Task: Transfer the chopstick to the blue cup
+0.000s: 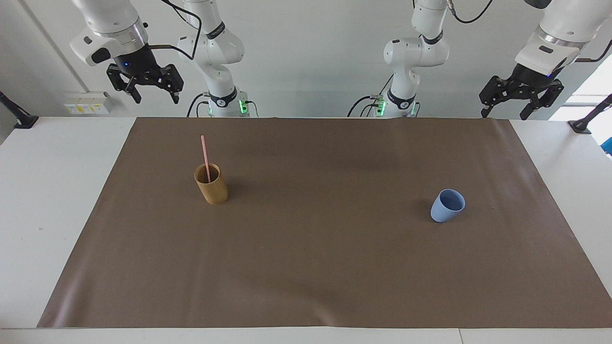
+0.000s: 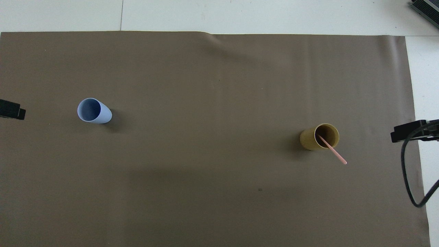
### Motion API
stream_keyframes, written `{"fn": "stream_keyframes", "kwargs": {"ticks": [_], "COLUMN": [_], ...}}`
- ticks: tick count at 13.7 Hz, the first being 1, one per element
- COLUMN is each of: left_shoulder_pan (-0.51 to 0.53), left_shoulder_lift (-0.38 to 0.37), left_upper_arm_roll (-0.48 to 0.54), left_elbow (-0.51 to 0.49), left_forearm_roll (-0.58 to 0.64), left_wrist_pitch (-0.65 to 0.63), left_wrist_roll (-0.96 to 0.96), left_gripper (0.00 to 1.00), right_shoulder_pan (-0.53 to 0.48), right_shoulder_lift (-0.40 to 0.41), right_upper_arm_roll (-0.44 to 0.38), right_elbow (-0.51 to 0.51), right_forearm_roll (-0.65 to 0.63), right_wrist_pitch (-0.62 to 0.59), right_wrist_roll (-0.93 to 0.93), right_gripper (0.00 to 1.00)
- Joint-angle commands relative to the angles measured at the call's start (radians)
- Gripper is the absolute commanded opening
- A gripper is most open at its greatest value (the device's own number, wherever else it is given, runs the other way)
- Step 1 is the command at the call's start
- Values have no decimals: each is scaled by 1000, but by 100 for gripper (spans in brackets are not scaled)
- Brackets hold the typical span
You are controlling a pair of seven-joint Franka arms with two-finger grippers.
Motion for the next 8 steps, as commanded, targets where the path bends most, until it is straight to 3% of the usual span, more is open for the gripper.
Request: {"fn": "stream_keyframes", "kwargs": {"ticks": [1,8], "left_shoulder_pan": [-1,-7], "left_shoulder_lift": [-30,-28], "left_upper_arm_roll": [-5,-12], "left_elbow": [-43,-38], "left_forearm_roll": [11,11], "left_wrist_pitch": [27,13], "left_wrist_roll": [9,-6], "left_gripper": [100,100], "right_shoulder_pan": [-9,-4], "right_shoulder_lift": [-30,-30], "right_upper_arm_roll": [1,1], "right_elbow": [-35,-35], "right_forearm_roll": [19,3], "right_wrist_pitch": [-1,-1], "right_wrist_roll": [-27,-19], "right_gripper": [100,100]}}
